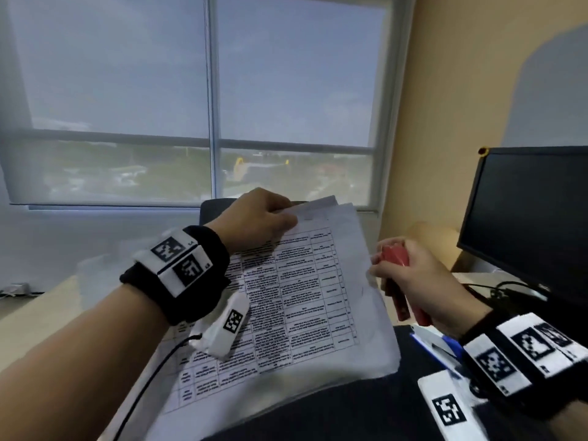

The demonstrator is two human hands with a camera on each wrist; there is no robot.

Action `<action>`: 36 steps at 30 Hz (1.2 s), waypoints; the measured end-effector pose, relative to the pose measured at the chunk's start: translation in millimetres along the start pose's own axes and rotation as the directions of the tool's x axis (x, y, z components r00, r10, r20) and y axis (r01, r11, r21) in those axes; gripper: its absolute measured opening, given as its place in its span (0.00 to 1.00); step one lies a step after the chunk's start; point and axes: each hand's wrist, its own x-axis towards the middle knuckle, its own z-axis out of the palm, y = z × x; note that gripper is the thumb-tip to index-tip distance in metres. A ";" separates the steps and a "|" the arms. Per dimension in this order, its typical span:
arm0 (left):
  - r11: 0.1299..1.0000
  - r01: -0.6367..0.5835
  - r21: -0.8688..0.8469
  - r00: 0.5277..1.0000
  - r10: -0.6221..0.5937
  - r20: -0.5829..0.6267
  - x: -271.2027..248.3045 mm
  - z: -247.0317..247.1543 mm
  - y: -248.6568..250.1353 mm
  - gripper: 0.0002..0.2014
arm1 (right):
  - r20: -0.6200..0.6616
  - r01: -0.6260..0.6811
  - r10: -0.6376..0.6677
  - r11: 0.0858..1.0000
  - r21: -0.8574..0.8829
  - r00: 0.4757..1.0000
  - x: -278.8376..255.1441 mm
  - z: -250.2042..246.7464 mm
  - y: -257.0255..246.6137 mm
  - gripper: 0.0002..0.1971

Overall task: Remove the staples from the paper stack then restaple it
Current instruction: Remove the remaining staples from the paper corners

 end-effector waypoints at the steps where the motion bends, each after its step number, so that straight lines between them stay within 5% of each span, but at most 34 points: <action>1: 1.000 0.012 -0.002 1.000 -0.012 0.007 -1.0 7.0 -7.3 0.08 | -0.051 0.016 -0.021 0.996 -0.083 0.998 -1.4 1.7 0.5 0.19; 6: 0.992 0.077 0.097 0.989 -0.088 0.117 -6.2 37.9 -35.4 0.10 | 0.010 0.165 -0.169 0.943 -0.288 0.986 -6.5 27.5 7.1 0.14; 10: 0.992 0.070 0.104 0.995 -0.077 0.060 -9.5 40.8 -40.8 0.15 | 0.130 0.445 -0.429 0.812 -0.377 0.894 -6.6 55.7 20.6 0.17; 12: 0.994 0.029 0.101 0.998 -0.034 0.047 -8.6 40.0 -42.6 0.14 | 0.168 0.486 -0.459 0.775 -0.404 0.872 -3.6 67.6 27.5 0.20; 19: 0.998 -0.011 0.063 0.999 0.014 -0.048 1.2 46.1 -51.5 0.14 | 0.090 0.308 -0.295 0.899 -0.310 0.951 7.8 90.0 35.9 0.14; 27: 0.988 0.025 -0.153 0.998 -0.034 -0.058 2.0 51.7 -59.3 0.15 | 0.118 0.333 -0.316 0.924 -0.185 0.941 15.4 96.1 40.8 0.19; 36: 0.984 -0.033 -0.174 0.993 0.013 -0.115 -4.0 56.1 -66.7 0.12 | 0.078 0.338 -0.330 0.931 -0.137 0.941 17.2 108.0 41.3 0.22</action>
